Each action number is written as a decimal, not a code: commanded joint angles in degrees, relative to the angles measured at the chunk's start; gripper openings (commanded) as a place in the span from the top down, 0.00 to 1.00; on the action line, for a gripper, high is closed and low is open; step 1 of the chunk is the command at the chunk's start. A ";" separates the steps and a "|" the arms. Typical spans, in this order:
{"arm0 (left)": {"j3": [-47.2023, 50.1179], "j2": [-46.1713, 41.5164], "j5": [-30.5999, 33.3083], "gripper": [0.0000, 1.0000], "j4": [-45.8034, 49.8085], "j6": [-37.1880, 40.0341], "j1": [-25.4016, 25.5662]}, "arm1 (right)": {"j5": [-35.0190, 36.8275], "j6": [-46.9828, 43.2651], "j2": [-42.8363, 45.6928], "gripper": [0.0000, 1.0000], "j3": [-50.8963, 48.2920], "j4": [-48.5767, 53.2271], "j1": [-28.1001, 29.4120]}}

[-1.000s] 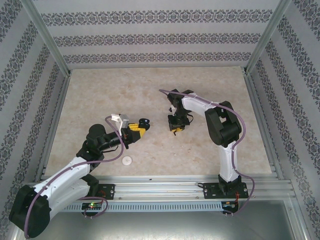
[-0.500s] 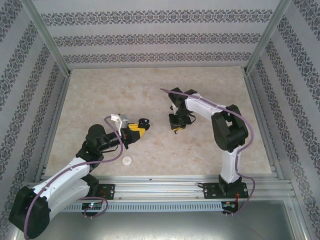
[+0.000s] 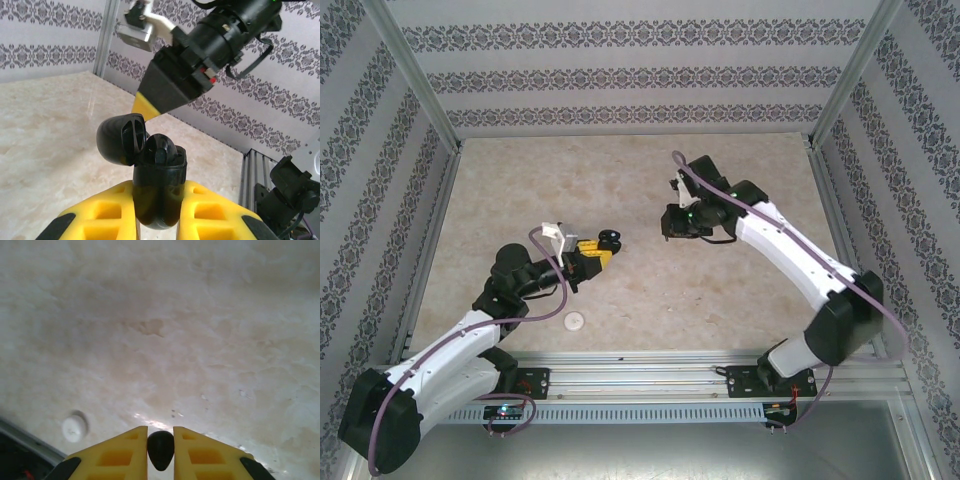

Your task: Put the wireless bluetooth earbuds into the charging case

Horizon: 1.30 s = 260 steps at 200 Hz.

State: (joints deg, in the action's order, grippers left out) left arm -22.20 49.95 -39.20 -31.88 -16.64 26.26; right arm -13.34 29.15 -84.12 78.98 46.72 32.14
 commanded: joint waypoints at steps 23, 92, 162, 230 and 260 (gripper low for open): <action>-1.71 0.50 0.62 1.00 -8.32 0.15 0.41 | -2.30 7.94 9.65 0.82 -2.69 -11.17 4.58; -2.66 2.85 1.12 1.00 -12.97 -0.84 0.40 | 2.48 12.83 16.01 0.84 -4.71 -21.64 12.20; -2.85 2.80 1.91 1.00 -14.29 -2.49 0.40 | 4.67 14.40 14.96 0.84 -8.23 -29.28 17.81; -2.83 2.86 1.10 1.00 -14.61 -4.55 0.42 | 4.29 13.86 13.65 0.84 -8.62 -31.67 18.83; -2.84 3.04 0.69 1.00 -15.01 -5.39 0.41 | 4.54 13.87 13.30 0.84 -8.74 -32.39 18.83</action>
State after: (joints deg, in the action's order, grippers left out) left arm -23.29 53.06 -37.32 -42.78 -20.25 26.26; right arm -9.85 43.18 -70.19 70.78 16.62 50.41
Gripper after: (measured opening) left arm 0.178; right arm 0.164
